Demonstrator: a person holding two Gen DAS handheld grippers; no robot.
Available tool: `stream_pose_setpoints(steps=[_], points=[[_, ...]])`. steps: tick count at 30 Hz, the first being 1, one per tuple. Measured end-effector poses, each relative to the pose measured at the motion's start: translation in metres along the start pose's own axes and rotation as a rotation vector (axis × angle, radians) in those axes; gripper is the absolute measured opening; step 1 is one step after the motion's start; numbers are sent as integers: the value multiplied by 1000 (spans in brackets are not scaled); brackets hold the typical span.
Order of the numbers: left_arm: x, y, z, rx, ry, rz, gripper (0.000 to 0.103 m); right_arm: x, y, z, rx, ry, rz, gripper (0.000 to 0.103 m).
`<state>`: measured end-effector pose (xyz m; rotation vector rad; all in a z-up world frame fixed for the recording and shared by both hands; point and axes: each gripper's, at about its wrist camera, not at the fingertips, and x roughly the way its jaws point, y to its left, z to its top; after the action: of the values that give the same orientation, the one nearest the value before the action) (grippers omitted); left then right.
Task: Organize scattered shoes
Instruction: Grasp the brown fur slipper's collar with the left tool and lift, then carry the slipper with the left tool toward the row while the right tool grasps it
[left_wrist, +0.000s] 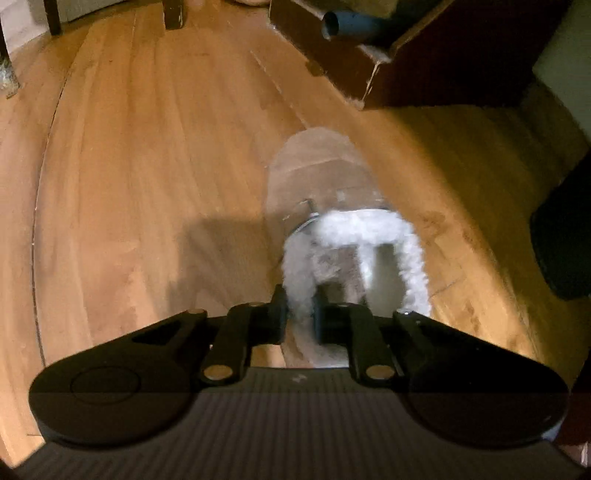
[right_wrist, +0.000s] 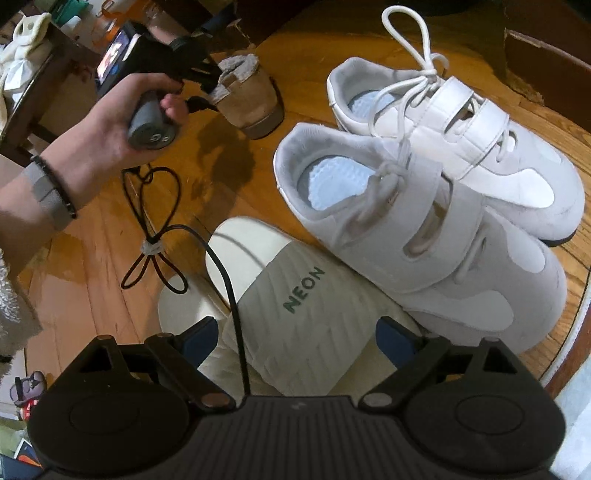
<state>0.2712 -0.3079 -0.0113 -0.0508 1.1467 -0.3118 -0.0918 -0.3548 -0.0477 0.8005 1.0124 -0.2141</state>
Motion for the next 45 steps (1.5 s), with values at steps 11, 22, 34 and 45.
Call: stream_pose_setpoints(steps=[11,22,34,45], points=[[37,13,-37,-17,25,-52,10,1,-6,-7,29,25,5,94],[-6,95,-52,-97,-29,-52,10,-7,0,-15,28,36,56,94],[-99,170,-147,-159,86,-188,12,-29,22,-47,-143,105,84,94],[-197,198,-205,25,218,-217,15,-47,48,-81,-202,2,18,96]])
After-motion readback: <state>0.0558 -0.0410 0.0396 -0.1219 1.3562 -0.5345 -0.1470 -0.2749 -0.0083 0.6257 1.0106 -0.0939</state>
